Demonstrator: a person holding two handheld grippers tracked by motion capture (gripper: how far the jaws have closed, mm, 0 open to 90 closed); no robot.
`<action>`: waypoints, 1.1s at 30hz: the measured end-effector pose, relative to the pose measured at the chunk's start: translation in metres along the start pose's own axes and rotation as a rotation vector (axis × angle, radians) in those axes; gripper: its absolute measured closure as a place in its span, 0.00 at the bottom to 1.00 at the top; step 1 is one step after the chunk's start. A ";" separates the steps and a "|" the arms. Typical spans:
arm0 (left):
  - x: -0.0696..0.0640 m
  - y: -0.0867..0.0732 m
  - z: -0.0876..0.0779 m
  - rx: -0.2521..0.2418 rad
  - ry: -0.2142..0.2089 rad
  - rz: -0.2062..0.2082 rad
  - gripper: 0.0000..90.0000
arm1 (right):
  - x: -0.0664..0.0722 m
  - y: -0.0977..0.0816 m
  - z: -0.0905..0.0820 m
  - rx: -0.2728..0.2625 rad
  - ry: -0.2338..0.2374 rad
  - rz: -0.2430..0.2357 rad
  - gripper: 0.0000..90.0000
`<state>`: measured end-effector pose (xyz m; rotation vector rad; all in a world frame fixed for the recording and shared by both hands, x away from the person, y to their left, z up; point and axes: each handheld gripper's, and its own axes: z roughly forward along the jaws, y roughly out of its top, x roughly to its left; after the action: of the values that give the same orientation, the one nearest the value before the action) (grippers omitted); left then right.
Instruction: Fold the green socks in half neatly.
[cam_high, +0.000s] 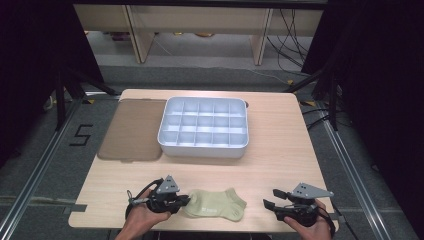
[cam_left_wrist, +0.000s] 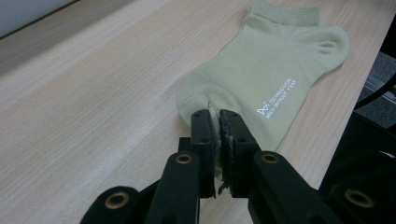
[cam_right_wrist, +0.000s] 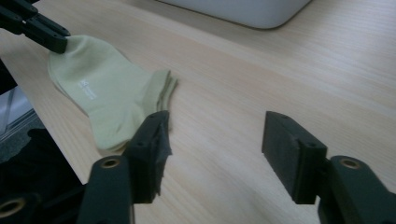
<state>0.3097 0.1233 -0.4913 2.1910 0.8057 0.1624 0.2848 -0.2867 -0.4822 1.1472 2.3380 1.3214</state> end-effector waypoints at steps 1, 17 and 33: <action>0.000 0.000 -0.002 0.000 -0.004 -0.002 0.93 | 0.004 0.001 0.001 0.013 0.012 0.026 0.55; 0.002 0.000 -0.006 0.007 -0.011 0.010 0.93 | 0.034 0.022 0.035 0.041 0.094 -0.134 0.88; 0.000 0.002 -0.006 -0.004 -0.012 -0.012 0.93 | 0.047 0.029 0.071 0.124 0.144 -0.195 1.00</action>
<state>0.3085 0.1264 -0.4861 2.1814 0.8108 0.1449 0.3059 -0.2000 -0.4914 0.8536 2.5906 1.2432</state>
